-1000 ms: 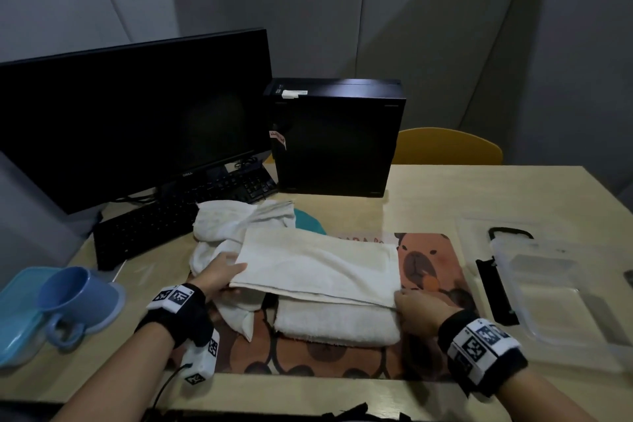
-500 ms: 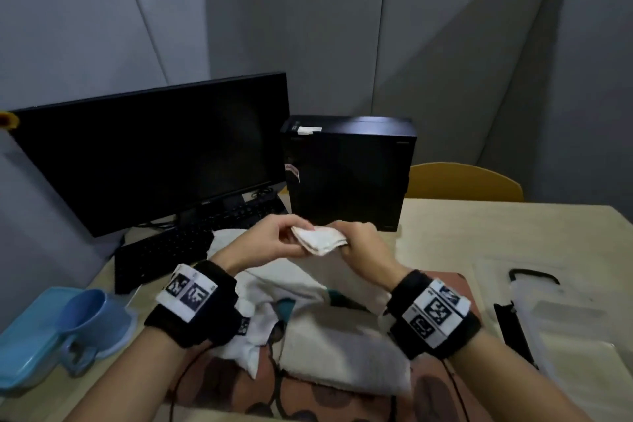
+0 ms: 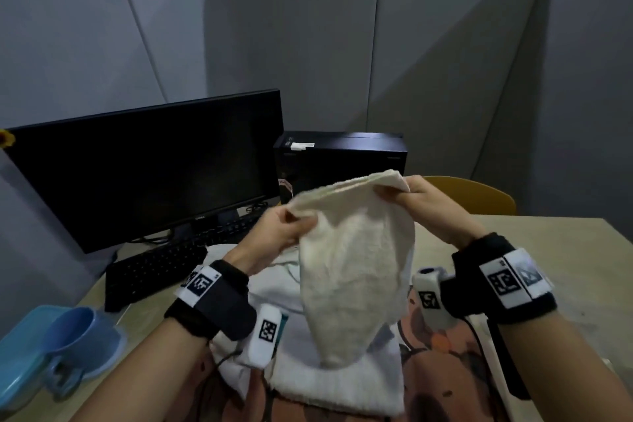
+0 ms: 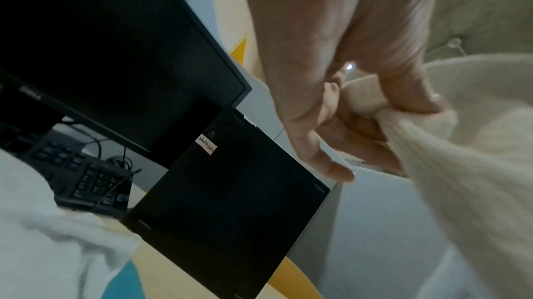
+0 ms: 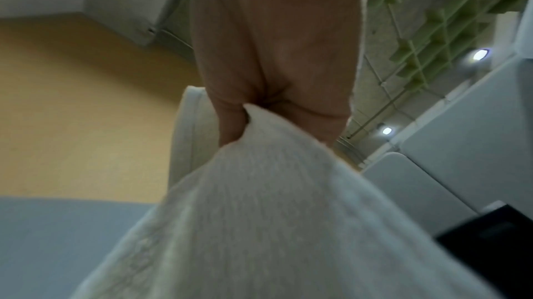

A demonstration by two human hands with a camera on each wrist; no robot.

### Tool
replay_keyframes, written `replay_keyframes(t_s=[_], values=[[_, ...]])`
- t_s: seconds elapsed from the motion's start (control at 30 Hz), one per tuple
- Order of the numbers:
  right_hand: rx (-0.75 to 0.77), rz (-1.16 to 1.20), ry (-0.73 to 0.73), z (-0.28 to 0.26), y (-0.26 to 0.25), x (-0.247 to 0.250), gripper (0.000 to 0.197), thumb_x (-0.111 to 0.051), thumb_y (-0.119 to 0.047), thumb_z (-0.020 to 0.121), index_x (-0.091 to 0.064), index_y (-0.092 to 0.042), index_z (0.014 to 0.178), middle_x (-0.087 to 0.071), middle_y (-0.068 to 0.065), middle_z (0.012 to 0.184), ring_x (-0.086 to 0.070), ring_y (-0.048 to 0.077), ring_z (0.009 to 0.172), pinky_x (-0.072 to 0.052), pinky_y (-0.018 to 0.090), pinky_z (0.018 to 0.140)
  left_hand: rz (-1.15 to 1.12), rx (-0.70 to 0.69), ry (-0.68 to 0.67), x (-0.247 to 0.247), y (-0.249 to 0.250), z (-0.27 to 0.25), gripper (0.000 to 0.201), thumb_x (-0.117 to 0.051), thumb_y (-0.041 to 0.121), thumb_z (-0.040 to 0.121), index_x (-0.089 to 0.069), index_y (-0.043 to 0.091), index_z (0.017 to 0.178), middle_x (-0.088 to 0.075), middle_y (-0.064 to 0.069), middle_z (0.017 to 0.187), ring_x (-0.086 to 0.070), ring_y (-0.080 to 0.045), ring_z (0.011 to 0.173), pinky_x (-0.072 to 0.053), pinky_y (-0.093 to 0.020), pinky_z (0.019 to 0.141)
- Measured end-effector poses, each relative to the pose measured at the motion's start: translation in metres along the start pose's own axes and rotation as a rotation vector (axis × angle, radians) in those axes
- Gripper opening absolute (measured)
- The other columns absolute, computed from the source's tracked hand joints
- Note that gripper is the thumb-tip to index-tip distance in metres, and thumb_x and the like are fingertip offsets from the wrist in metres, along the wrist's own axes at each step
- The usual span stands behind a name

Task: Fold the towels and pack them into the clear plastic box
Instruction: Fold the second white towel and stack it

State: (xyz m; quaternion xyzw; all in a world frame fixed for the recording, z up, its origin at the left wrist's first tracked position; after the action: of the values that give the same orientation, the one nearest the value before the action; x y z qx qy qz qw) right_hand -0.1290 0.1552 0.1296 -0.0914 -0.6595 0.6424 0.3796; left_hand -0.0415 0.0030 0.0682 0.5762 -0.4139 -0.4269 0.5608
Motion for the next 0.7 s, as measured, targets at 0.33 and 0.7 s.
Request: replay_keyframes(t_s=[0.33,0.7], values=[[0.17,0.094,0.031,-0.001,-0.034,0.0,0.018,-0.046,-0.016,0.095,-0.063,-0.02,0.095,-0.065,-0.015,0.076,-0.058,-0.005,0.069,-0.046,0.011,0.064,-0.1,-0.284,-0.053,0.017,0.097,-0.016,0.024,-0.056,0.009,0.078,-0.063,0.021,0.097,-0.071,0.009,0.083,-0.065,-0.005,0.076,-0.055,-0.02,0.066],[-0.278,-0.212,-0.745,-0.095,0.143,-0.153,0.041,-0.051,-0.007,0.092,-0.063,-0.043,0.075,-0.065,-0.025,0.074,-0.054,-0.017,0.071,-0.042,0.013,0.077,0.204,0.457,-0.539,0.005,-0.129,-0.1,0.045,-0.053,0.001,0.061,-0.069,0.018,0.099,-0.066,0.01,0.073,-0.056,-0.005,0.067,-0.044,-0.013,0.06]])
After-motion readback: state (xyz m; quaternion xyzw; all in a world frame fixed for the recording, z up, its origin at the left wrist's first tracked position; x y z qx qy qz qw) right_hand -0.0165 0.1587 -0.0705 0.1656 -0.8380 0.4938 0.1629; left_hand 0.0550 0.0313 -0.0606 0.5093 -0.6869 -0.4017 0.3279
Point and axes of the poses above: each hand's wrist, its own z-axis towards the middle knuckle, its own x-axis out of the back of the hand, y = z × x, the point moved 10 cm from there along z, towards the middle knuckle
